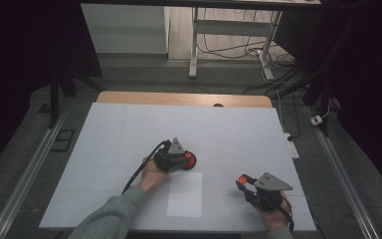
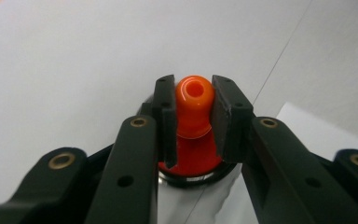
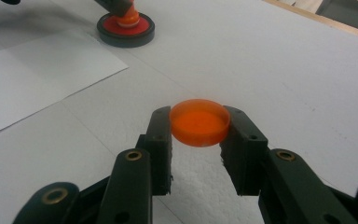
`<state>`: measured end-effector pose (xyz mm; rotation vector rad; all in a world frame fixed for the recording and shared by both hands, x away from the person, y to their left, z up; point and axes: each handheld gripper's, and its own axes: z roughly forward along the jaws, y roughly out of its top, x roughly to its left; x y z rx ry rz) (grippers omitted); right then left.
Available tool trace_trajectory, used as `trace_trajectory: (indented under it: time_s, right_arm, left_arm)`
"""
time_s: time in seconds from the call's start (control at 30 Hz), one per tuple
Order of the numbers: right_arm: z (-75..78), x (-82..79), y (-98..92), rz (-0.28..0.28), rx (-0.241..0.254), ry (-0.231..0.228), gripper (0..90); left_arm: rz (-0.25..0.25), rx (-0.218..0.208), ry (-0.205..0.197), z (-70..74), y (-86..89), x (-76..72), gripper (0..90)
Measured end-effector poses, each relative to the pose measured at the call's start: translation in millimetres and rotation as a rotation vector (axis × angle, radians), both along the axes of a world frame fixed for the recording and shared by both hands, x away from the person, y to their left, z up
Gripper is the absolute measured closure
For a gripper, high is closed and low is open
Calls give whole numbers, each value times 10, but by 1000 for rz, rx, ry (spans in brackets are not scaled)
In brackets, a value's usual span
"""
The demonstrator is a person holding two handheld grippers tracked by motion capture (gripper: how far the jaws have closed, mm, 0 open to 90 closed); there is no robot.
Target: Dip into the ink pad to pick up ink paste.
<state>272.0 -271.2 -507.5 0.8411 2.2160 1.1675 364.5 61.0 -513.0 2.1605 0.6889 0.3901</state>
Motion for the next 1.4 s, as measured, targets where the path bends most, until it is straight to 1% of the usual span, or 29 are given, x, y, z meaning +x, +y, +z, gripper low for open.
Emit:
trace_trajectory:
  time_s: [0.03, 0.13, 0.23, 0.37, 0.57, 0.7, 0.83, 1.0, 1.13, 1.23, 1.27, 1.3, 1.4]
  right_arm:
    - [-1, 2, -2, 0, 1, 0, 644]
    - [-5, 7, -9, 0, -1, 2, 645]
    - [4, 3, -8, 2, 2, -3, 644]
    - [9, -3, -6, 3, -1, -7, 644]
    - [6, 1, -14, -1, -2, -1, 644]
    - [5, 3, -12, 3, -2, -5, 645]
    - [5, 3, -12, 0, -4, -1, 644]
    - [8, 2, -15, 0, -2, -4, 644]
    - [11, 0, -16, -2, 0, -4, 644]
    - [11, 0, -17, -2, 0, -3, 644]
    - [10, 1, -17, -2, 0, -3, 645]
    - [9, 2, -18, -2, -3, -2, 645]
    - [10, 5, -14, -1, -1, -3, 644]
  left_arm:
    - [-1, -27, 3, 49, 17, -1, 722]
    - [-8, -87, 13, 159, 75, -21, 722]
    - [-3, -100, 17, 202, 101, -32, 722]
    - [5, -103, 35, 196, 122, -12, 722]
    - [17, -89, 78, 114, 138, 47, 721]
    - [19, -66, 99, 38, 122, 75, 721]
    - [19, -51, 108, 0, 110, 87, 721]
    - [21, -31, 107, -10, 101, 86, 721]
    - [23, -14, 121, -56, 95, 105, 721]
    - [22, -33, 132, -77, 113, 119, 721]
    - [23, -37, 131, -83, 117, 115, 722]
    - [25, -35, 120, -90, 112, 105, 722]
    - [31, -12, 92, -92, 90, 70, 724]
